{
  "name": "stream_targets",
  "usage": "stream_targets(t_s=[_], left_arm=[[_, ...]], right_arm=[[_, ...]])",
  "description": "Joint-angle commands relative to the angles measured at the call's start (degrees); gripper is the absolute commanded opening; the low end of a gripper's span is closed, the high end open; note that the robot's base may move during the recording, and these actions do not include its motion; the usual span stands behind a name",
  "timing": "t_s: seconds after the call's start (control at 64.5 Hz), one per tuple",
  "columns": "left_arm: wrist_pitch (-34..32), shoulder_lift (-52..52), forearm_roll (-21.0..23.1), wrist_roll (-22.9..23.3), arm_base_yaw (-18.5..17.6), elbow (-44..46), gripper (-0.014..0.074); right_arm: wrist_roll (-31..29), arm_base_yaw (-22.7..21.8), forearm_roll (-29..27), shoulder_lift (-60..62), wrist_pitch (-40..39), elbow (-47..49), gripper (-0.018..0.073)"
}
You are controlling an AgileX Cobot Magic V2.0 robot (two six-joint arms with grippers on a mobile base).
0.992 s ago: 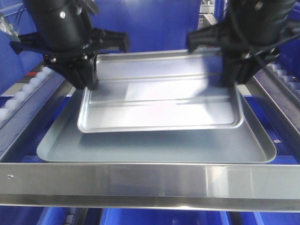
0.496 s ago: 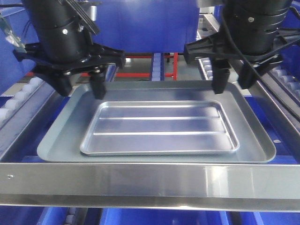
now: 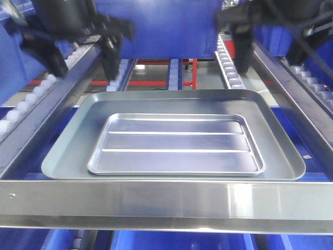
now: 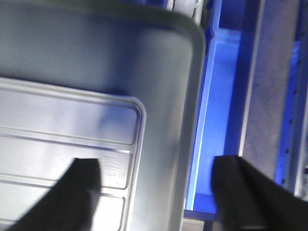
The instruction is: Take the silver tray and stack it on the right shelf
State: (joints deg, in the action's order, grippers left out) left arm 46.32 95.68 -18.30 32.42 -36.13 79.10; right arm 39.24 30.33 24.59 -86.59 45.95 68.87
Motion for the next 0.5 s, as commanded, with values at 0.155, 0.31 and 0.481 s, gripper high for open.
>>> stream_targets(t_s=[0.155, 0.31, 0.481], left_arm=[[-4.7, -15.1, -1.6, -2.4, -1.9, -5.8, 0.0092], [-10.7, -23.5, -1.7, -2.4, -1.9, -17.2, -0.0104], [-21.4, -32.4, -0.5, -2.4, -1.9, -31.6, -0.0091]], right_arm=[[-3.2, 0.7, 2.1, 7.5, 2.7, 1.2, 0.0032], [-3.2, 1.2, 2.0, 10.4, 3.1, -3.4, 0.0066], [-3.2, 1.2, 2.0, 16.8, -1.2, -12.5, 0.0066]])
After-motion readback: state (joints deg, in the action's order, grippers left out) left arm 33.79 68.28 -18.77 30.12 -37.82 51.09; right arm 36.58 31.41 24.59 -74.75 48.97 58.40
